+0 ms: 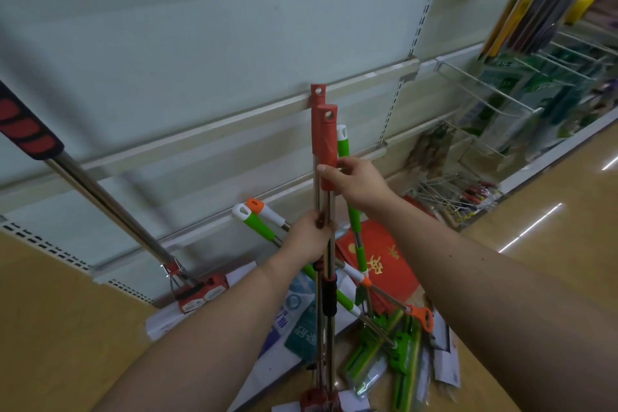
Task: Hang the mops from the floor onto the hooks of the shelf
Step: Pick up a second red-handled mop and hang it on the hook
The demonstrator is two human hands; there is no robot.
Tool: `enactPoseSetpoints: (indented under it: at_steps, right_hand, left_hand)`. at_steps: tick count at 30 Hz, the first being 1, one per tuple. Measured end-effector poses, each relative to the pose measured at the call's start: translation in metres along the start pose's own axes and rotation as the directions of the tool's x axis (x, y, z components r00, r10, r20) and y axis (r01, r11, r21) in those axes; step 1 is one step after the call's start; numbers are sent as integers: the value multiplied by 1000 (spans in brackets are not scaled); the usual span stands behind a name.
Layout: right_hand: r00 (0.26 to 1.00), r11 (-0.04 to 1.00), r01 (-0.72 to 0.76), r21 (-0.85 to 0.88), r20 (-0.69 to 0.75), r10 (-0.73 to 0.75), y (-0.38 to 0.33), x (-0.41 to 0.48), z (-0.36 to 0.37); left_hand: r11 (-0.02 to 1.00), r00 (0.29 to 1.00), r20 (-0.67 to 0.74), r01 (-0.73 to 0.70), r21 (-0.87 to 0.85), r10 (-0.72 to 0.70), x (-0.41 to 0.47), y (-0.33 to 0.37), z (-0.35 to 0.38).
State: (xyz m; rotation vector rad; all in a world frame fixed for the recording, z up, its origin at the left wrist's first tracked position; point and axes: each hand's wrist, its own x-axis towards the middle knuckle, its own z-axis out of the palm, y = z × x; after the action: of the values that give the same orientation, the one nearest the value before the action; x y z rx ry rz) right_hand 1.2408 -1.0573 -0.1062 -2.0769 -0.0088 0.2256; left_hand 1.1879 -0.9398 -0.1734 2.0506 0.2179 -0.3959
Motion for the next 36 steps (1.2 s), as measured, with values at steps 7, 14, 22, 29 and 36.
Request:
enactPoseSetpoints:
  at_steps: [7, 14, 22, 29, 36]
  right_hand:
    - [998, 997, 67, -33, 12, -66, 1, -32, -14]
    - [994, 992, 113, -62, 6, -113, 0, -69, -21]
    - [986, 984, 166, -62, 3, -166, -9, -113, -35]
    - [974, 974, 227, -27, -10, -227, -36, -134, -50]
    - [958, 957, 286, -50, -27, -287, -75, -149, -61]
  left_hand:
    - [1000, 997, 76, -23, -18, 24, -31, 7, 13]
    - [999, 993, 114, -45, 4, 44, -72, 6, 22]
    - [994, 993, 50, -105, 8, 104, -112, 5, 30]
    - [989, 989, 4, -146, -23, 146, -137, 24, 22]
    - [989, 988, -48, -148, 24, 149, -150, 46, 3]
